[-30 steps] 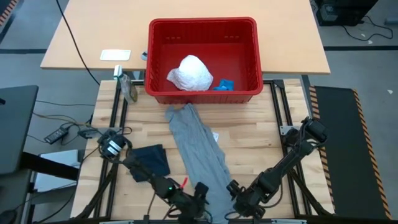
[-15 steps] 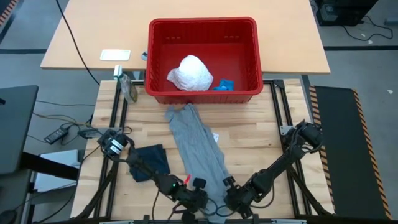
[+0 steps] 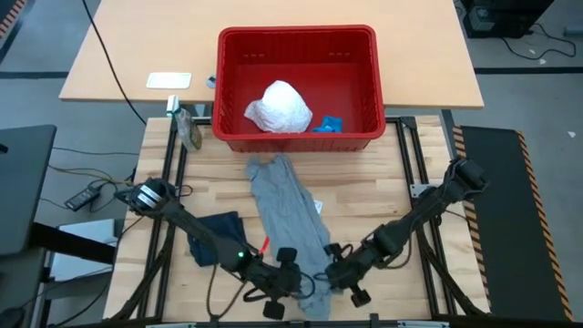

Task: Fold laundry
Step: Fold the gray shirt

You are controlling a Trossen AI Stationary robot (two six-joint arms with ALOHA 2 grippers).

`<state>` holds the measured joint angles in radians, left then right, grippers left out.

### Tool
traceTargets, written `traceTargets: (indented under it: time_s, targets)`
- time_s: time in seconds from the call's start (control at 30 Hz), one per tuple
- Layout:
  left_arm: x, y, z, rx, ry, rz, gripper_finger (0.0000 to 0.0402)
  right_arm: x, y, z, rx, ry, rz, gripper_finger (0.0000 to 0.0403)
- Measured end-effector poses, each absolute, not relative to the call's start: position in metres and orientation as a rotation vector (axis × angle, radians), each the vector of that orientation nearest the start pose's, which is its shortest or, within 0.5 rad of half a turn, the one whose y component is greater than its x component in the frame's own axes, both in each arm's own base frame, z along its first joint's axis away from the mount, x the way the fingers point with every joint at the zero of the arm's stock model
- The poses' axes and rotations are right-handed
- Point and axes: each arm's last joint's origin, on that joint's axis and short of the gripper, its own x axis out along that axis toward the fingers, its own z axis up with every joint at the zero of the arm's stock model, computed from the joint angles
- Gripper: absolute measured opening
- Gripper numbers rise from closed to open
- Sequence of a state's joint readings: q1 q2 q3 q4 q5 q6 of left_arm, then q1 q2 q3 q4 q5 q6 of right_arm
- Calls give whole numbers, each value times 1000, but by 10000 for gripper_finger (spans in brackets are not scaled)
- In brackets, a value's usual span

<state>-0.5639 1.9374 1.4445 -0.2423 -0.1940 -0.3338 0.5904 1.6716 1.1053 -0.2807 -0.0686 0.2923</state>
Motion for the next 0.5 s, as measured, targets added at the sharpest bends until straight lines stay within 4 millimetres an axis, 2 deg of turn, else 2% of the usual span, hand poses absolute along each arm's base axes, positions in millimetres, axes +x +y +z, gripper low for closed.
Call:
traceTargets:
  time_s: [0.13, 0.27, 0.37, 0.5]
  targets:
    - [363, -204, 223, -126, 823, -43, 1, 302, 167, 218, 40, 902, 401, 10]
    - [359, -182, 213, -188, 961, 131, 5, 319, 129, 210, 88, 950, 325, 10]
    - [358, -165, 200, -215, 1011, 251, 10, 329, 100, 195, 147, 975, 283, 10]
    - [355, -138, 181, -279, 1028, 443, 22, 330, 66, 168, 262, 1051, 164, 26]
